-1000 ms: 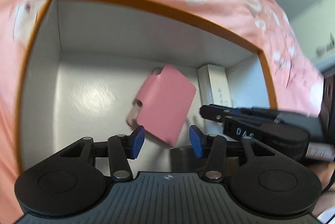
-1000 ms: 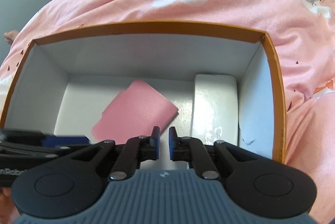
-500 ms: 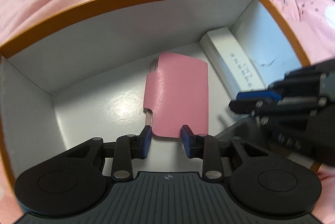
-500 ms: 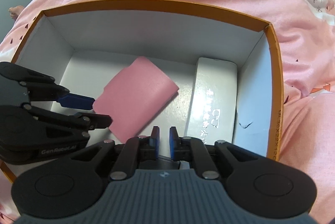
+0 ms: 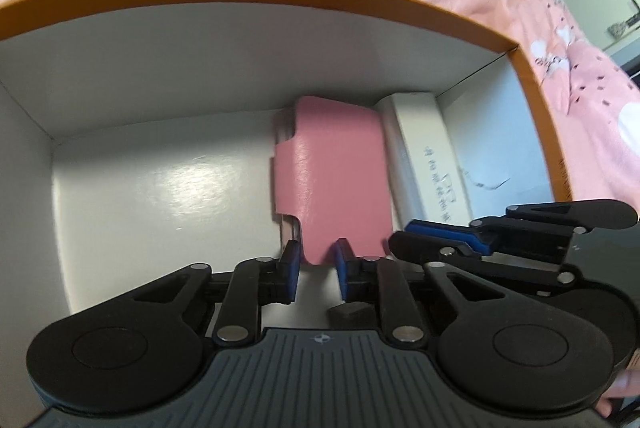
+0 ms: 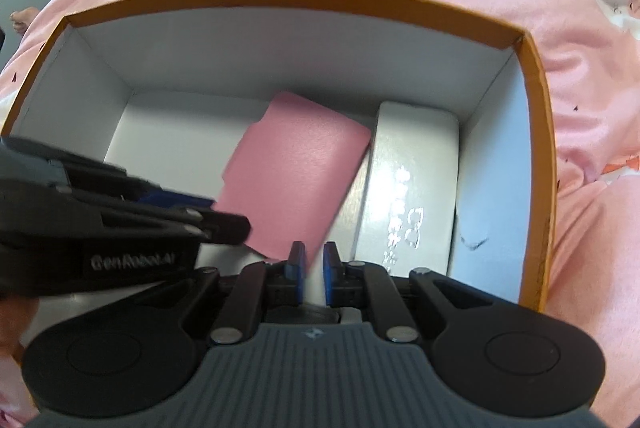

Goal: Organize objects

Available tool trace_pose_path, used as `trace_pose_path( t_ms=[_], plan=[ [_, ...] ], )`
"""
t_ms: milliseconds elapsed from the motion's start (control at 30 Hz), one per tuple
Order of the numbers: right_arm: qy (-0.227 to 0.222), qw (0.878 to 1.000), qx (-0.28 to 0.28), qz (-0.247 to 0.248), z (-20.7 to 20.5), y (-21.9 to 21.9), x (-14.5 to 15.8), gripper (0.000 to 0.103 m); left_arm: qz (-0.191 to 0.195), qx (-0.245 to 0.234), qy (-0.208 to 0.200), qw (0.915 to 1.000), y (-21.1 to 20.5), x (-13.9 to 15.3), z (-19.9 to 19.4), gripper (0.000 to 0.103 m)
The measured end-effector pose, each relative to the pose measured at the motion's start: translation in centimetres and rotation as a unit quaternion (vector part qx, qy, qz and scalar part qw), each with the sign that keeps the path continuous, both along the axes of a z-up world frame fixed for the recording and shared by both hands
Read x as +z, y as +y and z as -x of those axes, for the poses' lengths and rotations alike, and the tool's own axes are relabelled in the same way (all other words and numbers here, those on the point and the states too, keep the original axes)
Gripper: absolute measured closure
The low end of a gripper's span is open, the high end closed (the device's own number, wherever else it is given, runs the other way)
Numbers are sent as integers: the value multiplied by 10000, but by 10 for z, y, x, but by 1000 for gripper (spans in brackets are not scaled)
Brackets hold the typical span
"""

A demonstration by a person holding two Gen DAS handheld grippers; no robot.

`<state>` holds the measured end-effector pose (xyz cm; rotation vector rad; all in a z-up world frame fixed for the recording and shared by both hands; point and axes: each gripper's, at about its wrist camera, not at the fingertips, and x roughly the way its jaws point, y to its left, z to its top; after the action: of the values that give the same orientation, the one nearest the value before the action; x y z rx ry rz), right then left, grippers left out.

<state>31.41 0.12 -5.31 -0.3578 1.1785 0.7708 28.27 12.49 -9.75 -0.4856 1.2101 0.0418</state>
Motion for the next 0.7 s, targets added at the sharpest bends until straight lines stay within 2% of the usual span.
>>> trace_pose_path(
  t_ms=[100,233,333,367,467,533,700],
  plan=[
    [-277,9996,5,102,3,-1,2,95,32,40,-136,9999,-3,1,-2,86],
    [-254,9997,-61,30,4,-8,2,99,32,149,-247,9996,-5,-1,3,84],
    [-335,9994,-60,36,9,-10,6,96,60,207,-383,9990,-2,3,11,77],
    [-431,9990,-49,77,13,-11,8,94,-3,240,-467,9986,-3,6,13,72],
    [-742,9971,16,147,24,-15,16,88,-401,178,-898,9950,-8,25,26,69],
    [-913,9958,13,77,29,-18,22,78,-649,79,-1220,9904,-13,41,41,66],
    [-1240,9918,-162,-260,56,-38,43,75,-1158,-270,-1936,9739,-29,71,73,65]
  ],
)
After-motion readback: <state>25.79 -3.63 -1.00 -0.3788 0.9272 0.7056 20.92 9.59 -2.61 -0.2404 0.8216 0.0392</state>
